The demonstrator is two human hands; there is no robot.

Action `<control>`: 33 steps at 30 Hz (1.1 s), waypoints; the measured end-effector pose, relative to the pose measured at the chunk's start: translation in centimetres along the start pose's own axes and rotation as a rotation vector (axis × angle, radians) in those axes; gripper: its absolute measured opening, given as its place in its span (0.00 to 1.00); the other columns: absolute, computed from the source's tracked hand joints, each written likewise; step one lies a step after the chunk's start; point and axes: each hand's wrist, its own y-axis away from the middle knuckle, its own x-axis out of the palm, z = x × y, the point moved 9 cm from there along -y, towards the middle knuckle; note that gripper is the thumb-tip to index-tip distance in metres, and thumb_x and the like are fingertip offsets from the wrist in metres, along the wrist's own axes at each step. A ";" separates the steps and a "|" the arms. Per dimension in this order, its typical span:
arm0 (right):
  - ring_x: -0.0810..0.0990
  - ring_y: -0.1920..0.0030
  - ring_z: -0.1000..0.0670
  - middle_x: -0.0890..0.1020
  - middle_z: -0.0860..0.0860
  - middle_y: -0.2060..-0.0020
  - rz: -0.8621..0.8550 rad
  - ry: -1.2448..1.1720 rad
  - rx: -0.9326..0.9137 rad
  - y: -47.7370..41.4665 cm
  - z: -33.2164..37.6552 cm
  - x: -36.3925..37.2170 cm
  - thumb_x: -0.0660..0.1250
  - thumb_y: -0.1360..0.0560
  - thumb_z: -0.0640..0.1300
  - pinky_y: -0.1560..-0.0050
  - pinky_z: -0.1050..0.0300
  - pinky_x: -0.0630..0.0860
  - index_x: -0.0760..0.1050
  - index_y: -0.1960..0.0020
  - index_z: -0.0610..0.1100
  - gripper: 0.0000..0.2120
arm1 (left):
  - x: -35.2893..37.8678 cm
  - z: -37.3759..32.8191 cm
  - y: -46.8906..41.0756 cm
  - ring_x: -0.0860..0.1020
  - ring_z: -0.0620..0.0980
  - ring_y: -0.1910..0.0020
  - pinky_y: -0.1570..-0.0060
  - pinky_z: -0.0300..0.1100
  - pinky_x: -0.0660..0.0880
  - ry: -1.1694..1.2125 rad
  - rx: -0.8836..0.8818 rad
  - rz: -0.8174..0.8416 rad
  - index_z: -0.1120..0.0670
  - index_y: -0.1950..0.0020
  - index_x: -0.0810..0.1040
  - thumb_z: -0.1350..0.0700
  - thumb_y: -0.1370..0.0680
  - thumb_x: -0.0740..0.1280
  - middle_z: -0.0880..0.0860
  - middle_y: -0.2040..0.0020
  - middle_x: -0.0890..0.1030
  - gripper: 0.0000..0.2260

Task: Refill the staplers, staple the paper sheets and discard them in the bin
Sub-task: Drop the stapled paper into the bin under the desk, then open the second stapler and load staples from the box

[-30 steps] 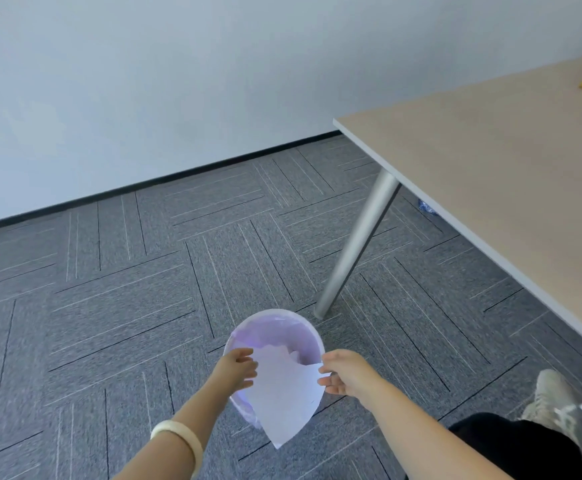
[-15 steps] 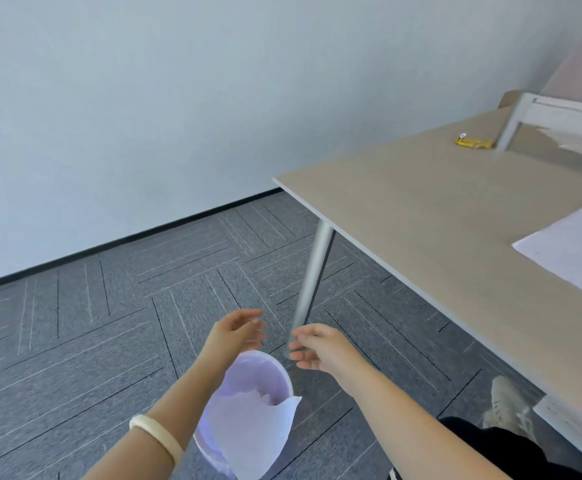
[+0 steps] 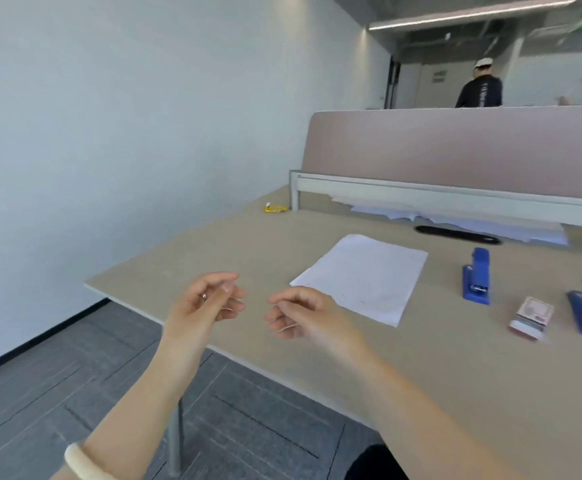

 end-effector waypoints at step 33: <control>0.76 0.67 0.54 0.79 0.50 0.66 -0.689 0.222 0.093 14.6 -5.0 -37.3 0.58 0.24 0.36 0.68 0.68 0.75 0.77 0.58 0.48 0.12 | 46.6 7.7 -3.8 0.72 0.54 0.40 0.49 0.36 0.63 -0.699 0.238 0.517 0.52 0.33 0.70 0.63 0.25 0.64 0.55 0.33 0.70 0.20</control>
